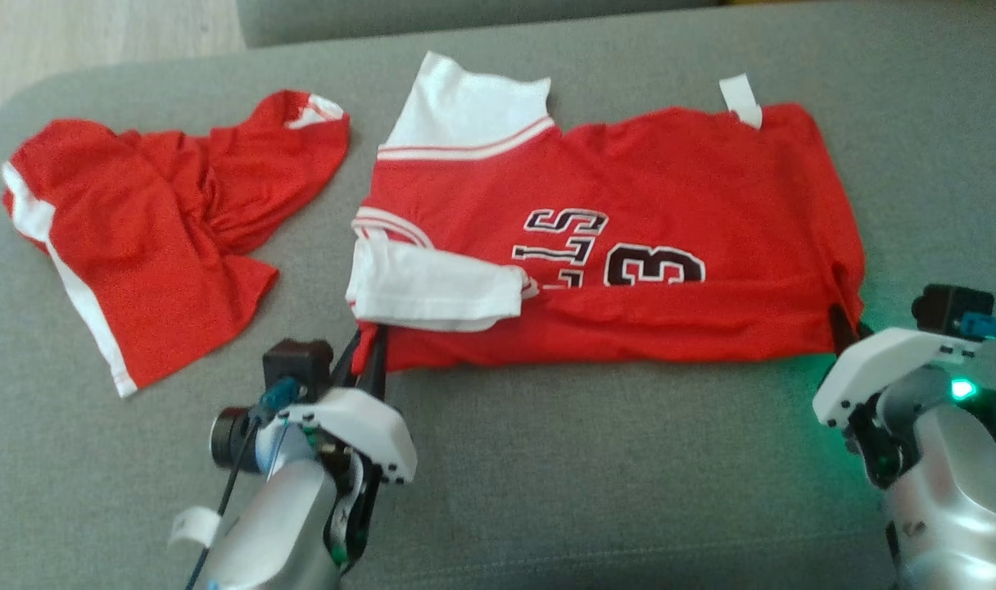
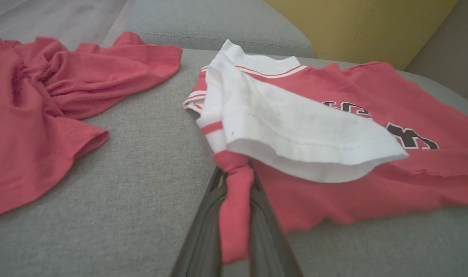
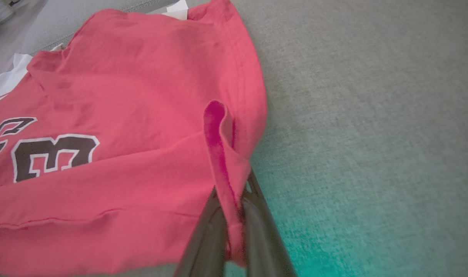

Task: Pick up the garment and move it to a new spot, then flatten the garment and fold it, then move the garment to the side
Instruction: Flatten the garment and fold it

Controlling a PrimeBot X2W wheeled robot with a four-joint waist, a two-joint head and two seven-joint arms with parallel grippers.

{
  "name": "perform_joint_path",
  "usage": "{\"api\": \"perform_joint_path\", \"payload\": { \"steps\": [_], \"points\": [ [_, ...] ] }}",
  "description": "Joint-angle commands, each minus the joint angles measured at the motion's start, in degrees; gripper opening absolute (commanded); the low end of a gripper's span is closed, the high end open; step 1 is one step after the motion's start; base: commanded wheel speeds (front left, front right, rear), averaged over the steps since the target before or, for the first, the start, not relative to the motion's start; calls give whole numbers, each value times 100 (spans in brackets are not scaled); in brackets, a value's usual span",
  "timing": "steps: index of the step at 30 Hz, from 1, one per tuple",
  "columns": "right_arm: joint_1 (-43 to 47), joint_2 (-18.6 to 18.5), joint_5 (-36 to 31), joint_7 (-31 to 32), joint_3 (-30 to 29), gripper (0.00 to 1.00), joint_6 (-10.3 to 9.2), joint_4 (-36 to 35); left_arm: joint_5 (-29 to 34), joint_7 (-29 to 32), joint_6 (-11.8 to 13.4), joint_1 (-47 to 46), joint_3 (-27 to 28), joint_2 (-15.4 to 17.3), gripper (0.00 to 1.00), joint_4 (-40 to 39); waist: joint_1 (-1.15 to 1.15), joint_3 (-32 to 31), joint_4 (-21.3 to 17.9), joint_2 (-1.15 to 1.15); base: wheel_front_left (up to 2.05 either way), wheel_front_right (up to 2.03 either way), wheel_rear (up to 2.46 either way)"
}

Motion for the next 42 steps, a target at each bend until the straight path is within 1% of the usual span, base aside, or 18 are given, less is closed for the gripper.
{"api": "perform_joint_path", "payload": {
  "steps": [1, 6, 11, 14, 17, 21, 26, 27, 28, 29, 30, 34, 37, 40, 42],
  "points": [
    [34, -150, 138, 122, 266, 0, -5, -262, -47, -59, 13, -21, 208, 148, 0, -147, 0, -217, -7, 0, 0, 0, 0],
    [354, -479, 562, 732, 635, 0, -5, -626, -110, 13, 3, 240, 175, 225, 0, -226, 0, -566, -15, 0, 0, 0, 0],
    [778, -834, 1027, 1570, 875, 0, -5, -1170, -170, 242, -23, 601, 82, 342, 0, -491, 0, -844, -42, 0, 0, 0, 0],
    [1068, -1035, 1251, 2060, 896, 0, -5, -1584, -223, 436, -20, 845, 38, 432, 0, -763, 0, -944, -60, 0, 0, 0, 0],
    [1351, -1164, 1422, 2471, 797, 0, -5, -2025, -261, 653, 20, 1075, -1, 540, 0, -1090, 0, -985, -83, 0, 0, 0, 0],
    [1697, -1191, 1486, 2900, 597, 0, -5, -2534, -296, 1007, 65, 1322, -100, 648, 0, -1450, 0, -985, -106, 0, 0, 0, 0],
    [1936, -1012, 1449, 3103, 392, 0, -5, -2907, -300, 1194, 142, 1437, -174, 678, 0, -1667, 0, -937, -138, 0, 0, 0, 0],
    [1957, -974, 1407, 3088, 351, 64, -5, -2963, -303, 1212, 152, 1443, -186, 671, 4, -1684, 0, -927, -141, 0, 0, 0, 0],
    [1957, -974, 1407, 3088, 351, 64, -5, -2963, -303, 1212, 152, 1443, -186, 671, 4, -1684, 0, -927, -141, 0, 0, 0, 0],
    [1978, -941, 1361, 3079, 315, 100, -5, -3010, -295, 1230, 160, 1443, -203, 672, 52, -1692, 0, -915, -145, 0, 0, 0, 0],
    [1991, -904, 1322, 3059, 269, 100, -5, -3056, -288, 1238, 171, 1439, -213, 673, 100, -1700, 0, -901, -149, 0, 0, 0, 0],
    [1950, -732, 1231, 2789, 29, 100, -5, -3281, -260, 1149, 205, 1331, -190, 672, 100, -1774, 0, -794, -146, 0, 0, 0, 0],
    [1810, -618, 1221, 2441, -103, 100, -5, -3480, -221, 960, 261, 1133, -59, 722, 100, -1897, 0, -678, -161, 0, 0, 0, 0],
    [1600, -575, 1196, 2025, -33, 100, -5, -3640, -213, 736, 294, 816, 149, 786, 100, -2080, 0, -504, -198, 0, 0, 0, 0],
    [1411, -577, 1175, 1707, 58, 100, -5, -3712, -184, 653, 245, 478, 252, 860, 100, -2185, 0, -346, -224, 0, 0, 0, 0]
  ]
}}
